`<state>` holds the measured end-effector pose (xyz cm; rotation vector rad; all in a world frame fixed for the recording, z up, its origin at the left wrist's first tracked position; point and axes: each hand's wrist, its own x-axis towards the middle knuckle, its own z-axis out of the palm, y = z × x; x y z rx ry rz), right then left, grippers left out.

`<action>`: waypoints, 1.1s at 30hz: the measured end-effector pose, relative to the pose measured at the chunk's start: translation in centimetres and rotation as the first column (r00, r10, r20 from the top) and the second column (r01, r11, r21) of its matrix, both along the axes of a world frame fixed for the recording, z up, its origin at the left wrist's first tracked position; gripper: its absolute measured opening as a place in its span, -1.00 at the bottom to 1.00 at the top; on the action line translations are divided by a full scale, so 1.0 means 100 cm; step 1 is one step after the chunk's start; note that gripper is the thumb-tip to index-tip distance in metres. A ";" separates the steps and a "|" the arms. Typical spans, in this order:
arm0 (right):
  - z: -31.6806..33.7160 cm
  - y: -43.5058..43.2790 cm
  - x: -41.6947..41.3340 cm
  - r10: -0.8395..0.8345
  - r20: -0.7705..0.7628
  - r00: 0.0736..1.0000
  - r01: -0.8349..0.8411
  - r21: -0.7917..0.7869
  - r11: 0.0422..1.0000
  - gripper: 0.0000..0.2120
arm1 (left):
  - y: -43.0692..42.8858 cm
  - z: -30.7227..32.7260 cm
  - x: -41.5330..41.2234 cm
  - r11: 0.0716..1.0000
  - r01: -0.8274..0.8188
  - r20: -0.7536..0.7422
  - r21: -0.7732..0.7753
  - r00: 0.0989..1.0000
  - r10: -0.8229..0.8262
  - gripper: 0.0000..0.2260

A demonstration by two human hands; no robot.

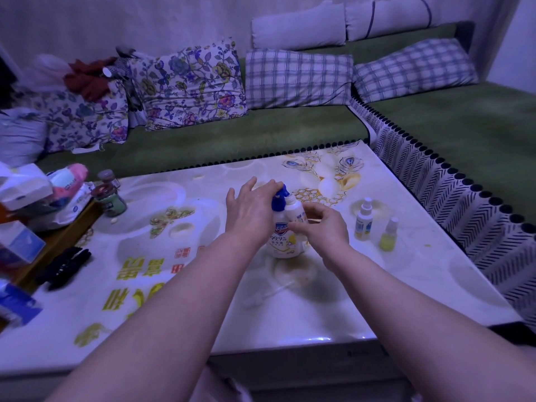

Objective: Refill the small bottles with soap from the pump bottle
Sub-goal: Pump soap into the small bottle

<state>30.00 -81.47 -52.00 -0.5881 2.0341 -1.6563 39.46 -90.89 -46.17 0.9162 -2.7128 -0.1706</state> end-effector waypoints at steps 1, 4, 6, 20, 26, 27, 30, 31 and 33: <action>0.000 0.000 0.000 -0.003 -0.003 1.000 0.003 0.002 1.000 -0.64 | -0.001 0.000 0.000 1.000 -0.003 -0.001 -0.009 1.000 0.003 -0.42; 0.000 0.000 -0.001 -0.005 -0.003 1.000 0.005 0.008 1.000 -0.64 | -0.002 -0.002 -0.002 0.999 -0.007 0.002 -0.031 1.000 0.007 -0.40; -0.002 0.001 -0.002 -0.005 -0.008 1.000 0.005 0.016 1.000 -0.65 | -0.001 -0.003 -0.002 0.999 -0.002 0.010 -0.035 1.000 0.002 -0.41; -0.007 -0.002 -0.003 -0.004 -0.006 1.000 0.004 0.011 1.000 -0.65 | -0.002 -0.004 -0.004 1.000 -0.002 0.002 0.001 1.000 0.002 -0.45; -0.006 -0.001 -0.004 -0.002 -0.007 1.000 0.002 -0.009 1.000 -0.65 | -0.003 -0.003 -0.004 1.000 -0.010 -0.026 0.021 1.000 0.010 -0.46; -0.005 -0.002 -0.004 -0.001 -0.004 1.000 0.001 -0.011 1.000 -0.65 | -0.003 -0.001 -0.004 1.000 -0.009 -0.020 0.025 1.000 0.009 -0.45; -0.005 -0.003 -0.004 0.001 0.005 1.000 0.000 -0.020 1.000 -0.62 | -0.001 0.001 -0.003 0.999 -0.005 -0.014 0.038 1.000 0.006 -0.42; -0.005 -0.003 -0.004 0.000 0.006 1.000 0.000 -0.023 1.000 -0.63 | -0.001 0.000 -0.002 0.999 -0.004 -0.015 0.042 1.000 0.004 -0.42; -0.006 -0.003 -0.004 0.002 0.004 1.000 -0.002 -0.029 1.000 -0.63 | 0.001 -0.001 -0.001 0.999 -0.005 -0.019 0.045 1.000 0.006 -0.41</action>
